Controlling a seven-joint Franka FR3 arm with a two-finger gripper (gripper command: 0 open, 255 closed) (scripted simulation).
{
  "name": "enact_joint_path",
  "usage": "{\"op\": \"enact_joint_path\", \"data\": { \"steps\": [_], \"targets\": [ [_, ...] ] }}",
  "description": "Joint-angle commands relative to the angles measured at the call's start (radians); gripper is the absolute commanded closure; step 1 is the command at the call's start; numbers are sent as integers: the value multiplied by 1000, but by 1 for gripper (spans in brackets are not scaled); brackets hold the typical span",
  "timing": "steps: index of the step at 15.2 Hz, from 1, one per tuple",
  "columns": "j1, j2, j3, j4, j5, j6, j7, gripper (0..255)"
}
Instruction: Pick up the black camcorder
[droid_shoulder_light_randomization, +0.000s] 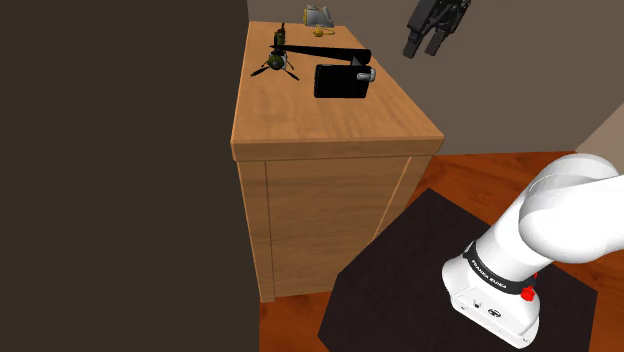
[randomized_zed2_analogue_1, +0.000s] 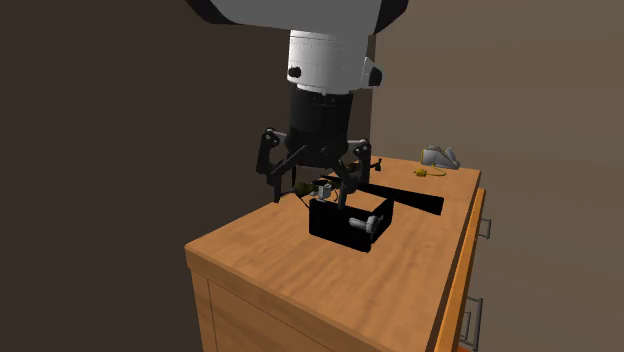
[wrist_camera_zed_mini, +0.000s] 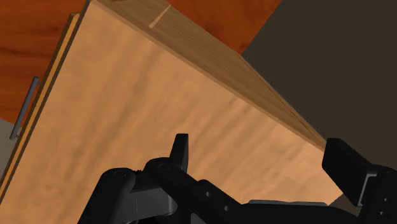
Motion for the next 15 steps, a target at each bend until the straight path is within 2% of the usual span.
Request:
{"op": "enact_joint_path", "data": {
  "steps": [1,8,15],
  "targets": [
    [0,0,0,0,0,0,0,0],
    [-41,286,-20,172,-7,67,71,0],
    [-76,568,-55,395,-5,78,137,0]
  ]
}}
